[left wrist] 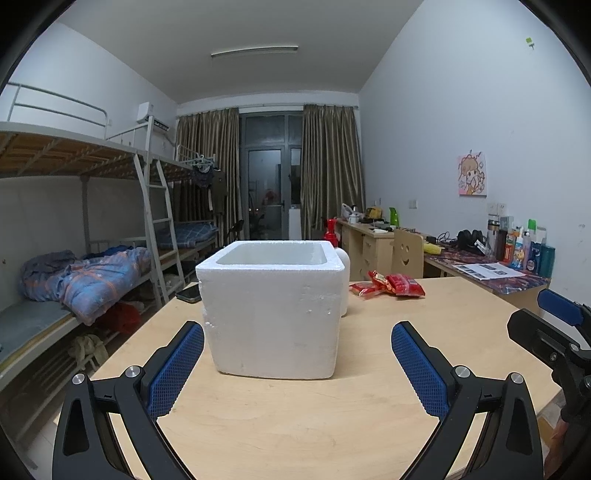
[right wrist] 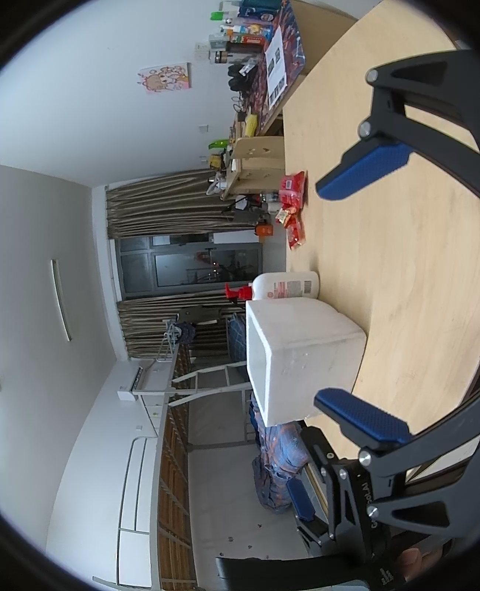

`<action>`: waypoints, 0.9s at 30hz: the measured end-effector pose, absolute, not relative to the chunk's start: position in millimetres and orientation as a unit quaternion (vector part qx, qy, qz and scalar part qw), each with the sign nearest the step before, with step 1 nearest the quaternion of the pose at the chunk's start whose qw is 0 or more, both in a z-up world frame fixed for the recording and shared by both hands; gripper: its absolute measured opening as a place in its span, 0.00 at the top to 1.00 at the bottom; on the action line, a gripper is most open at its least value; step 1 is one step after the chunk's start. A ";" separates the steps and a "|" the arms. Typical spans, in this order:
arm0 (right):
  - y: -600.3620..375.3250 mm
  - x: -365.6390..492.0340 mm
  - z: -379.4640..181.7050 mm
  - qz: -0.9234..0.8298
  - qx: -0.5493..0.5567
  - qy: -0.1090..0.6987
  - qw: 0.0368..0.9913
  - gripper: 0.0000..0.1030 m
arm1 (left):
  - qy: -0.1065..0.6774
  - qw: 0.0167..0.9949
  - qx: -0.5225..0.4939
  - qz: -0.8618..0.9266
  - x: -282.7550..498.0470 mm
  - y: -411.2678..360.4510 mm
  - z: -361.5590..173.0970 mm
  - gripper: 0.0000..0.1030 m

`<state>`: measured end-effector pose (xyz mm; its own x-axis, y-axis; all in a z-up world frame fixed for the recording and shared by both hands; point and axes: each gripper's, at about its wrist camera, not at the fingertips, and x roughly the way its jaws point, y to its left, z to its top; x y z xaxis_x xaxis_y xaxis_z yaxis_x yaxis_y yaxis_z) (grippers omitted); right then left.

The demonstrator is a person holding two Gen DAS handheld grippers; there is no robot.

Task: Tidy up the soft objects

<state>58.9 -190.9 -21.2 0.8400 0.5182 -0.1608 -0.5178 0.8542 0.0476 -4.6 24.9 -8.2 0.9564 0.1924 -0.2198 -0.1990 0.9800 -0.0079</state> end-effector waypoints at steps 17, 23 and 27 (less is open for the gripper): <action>-189.4 61.5 -21.9 0.278 0.000 0.092 0.956 0.00 | 0.109 0.989 -0.011 0.103 -6.6 28.9 -7.2 0.01; -189.4 61.6 -22.2 0.279 -0.001 0.094 0.956 0.00 | 0.109 0.989 -0.009 0.104 -7.8 28.9 -7.3 0.01; -189.3 62.2 -21.8 0.278 -0.001 0.093 0.956 0.00 | 0.109 0.988 -0.009 0.105 -8.4 29.9 -7.0 0.01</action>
<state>62.2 -189.3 -21.8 0.8284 0.5307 -0.1790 -0.5310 0.8459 0.0502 -8.4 29.9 -7.0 0.9543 0.2055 -0.2169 -0.2095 0.9778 0.0050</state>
